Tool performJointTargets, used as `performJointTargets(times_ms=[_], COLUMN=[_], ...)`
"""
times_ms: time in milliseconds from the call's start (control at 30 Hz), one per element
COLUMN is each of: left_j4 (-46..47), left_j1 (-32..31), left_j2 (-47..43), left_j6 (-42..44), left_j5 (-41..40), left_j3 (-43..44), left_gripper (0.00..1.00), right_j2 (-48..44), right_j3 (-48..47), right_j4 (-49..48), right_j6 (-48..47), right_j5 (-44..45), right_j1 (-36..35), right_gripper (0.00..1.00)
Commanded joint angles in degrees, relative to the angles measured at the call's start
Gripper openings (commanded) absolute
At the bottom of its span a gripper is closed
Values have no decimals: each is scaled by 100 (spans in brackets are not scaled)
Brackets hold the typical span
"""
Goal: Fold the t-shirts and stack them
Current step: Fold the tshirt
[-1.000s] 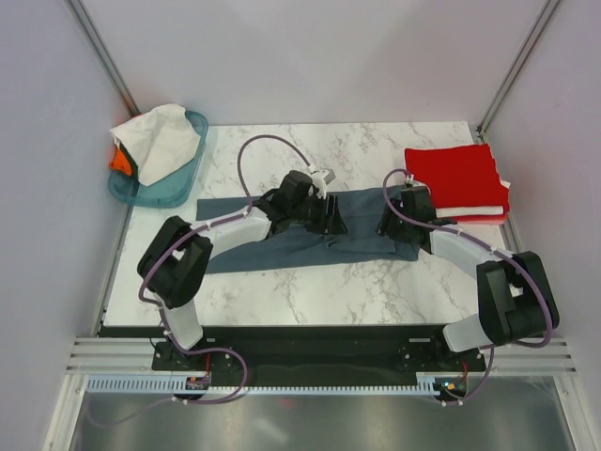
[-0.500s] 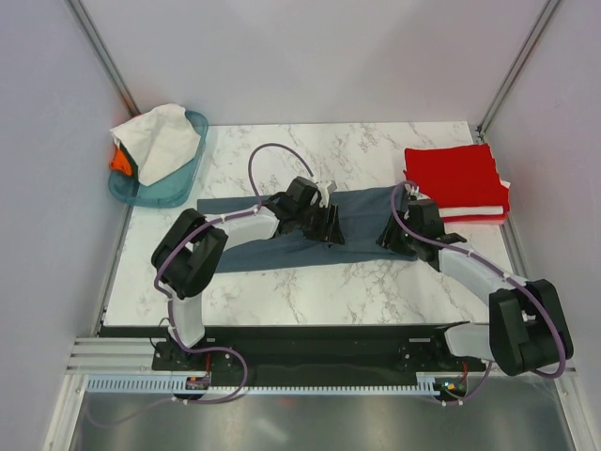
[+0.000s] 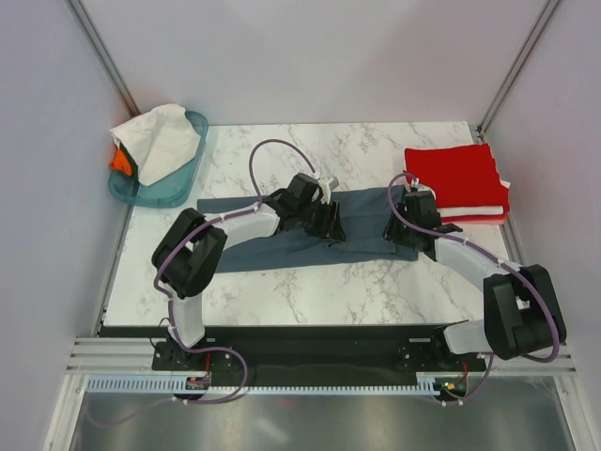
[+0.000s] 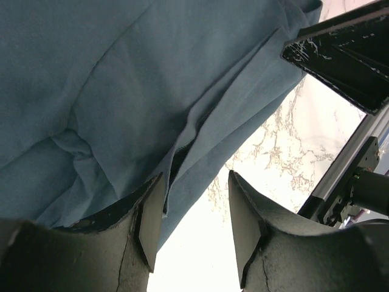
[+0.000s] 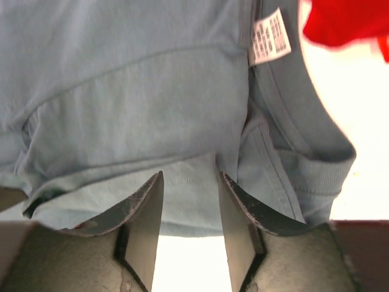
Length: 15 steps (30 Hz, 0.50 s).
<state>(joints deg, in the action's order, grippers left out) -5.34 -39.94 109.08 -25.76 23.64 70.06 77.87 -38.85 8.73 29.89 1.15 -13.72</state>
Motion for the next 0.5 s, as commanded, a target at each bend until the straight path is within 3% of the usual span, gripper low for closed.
performJointTargets(times_ms=[0, 267, 467], left_j4=[-72, -63, -90], left_j1=[-13, -57, -84], left_j2=[87, 254, 158], left_j6=[212, 177, 211], left_j5=[97, 80, 159], left_j3=[253, 218, 157], left_gripper=[53, 51, 45], right_j2=[211, 413, 291], right_j3=[-263, -246, -193], right_j4=[-47, -135, -65], right_j6=[-106, -124, -141], right_j5=[219, 281, 193], right_j1=[18, 18, 18], right_gripper=[48, 41, 13])
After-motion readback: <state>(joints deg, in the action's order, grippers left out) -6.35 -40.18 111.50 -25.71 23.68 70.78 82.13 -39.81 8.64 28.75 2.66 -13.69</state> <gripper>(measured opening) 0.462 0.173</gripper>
